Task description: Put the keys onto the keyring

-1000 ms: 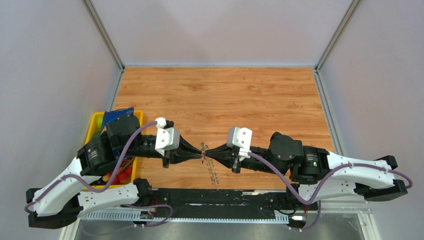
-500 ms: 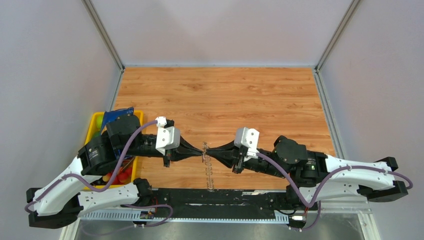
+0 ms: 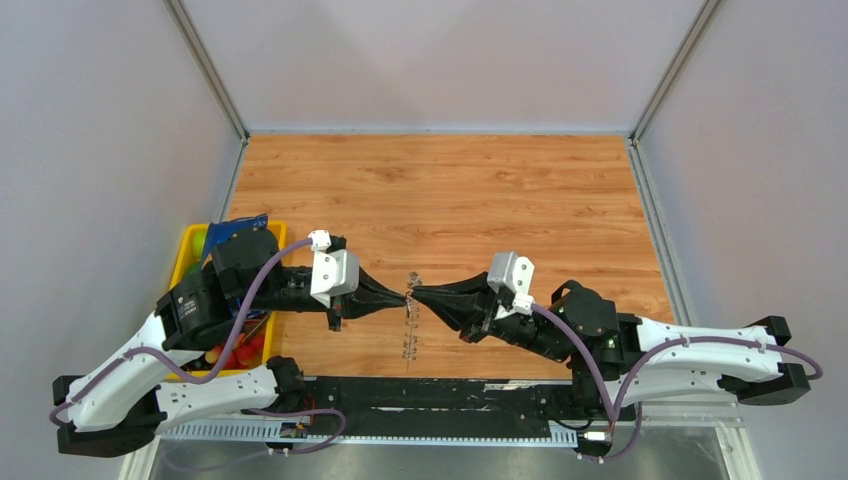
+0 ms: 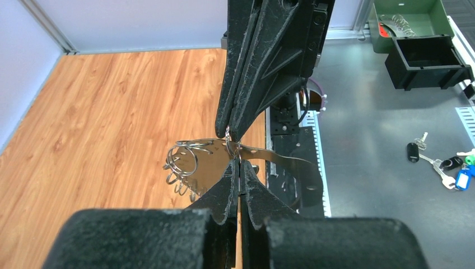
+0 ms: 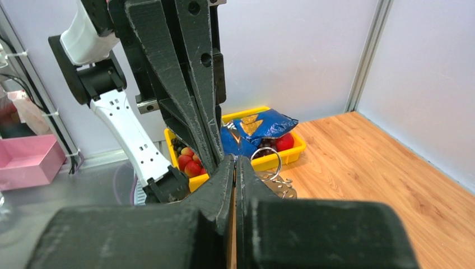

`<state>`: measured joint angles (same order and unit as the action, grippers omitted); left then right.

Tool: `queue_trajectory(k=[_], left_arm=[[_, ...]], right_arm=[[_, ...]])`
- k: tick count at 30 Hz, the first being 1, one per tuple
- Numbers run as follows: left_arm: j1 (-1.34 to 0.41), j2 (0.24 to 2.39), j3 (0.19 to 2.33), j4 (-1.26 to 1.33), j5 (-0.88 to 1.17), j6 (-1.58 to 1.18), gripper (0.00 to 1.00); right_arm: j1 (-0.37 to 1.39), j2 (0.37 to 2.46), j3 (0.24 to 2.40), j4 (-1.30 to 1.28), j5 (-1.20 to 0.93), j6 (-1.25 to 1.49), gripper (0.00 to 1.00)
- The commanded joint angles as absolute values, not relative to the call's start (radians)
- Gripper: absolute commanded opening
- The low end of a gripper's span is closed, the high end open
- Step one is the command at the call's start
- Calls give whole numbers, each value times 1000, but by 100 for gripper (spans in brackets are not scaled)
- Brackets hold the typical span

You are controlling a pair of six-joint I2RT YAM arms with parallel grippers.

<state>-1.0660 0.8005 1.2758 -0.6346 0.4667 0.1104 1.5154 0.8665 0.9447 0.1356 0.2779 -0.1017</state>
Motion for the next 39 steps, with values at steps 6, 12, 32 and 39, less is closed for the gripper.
queue_trajectory(k=[6,12,32,39], left_arm=[[-1069,792,1268,-608,494,90,14],[-1069,756,1234,-581,431,78,44],[-1069,705,1195,-544,209,-119,61],[-1069,725,1175,-558,167,-161,61]], right_arm=[[1513,865,920,377,380,-87,0],[1513,881,937,336,401,-88,0],[1513,1002,975,364,625,-97,0],[1513,1084,1044,352,704,-110,0]])
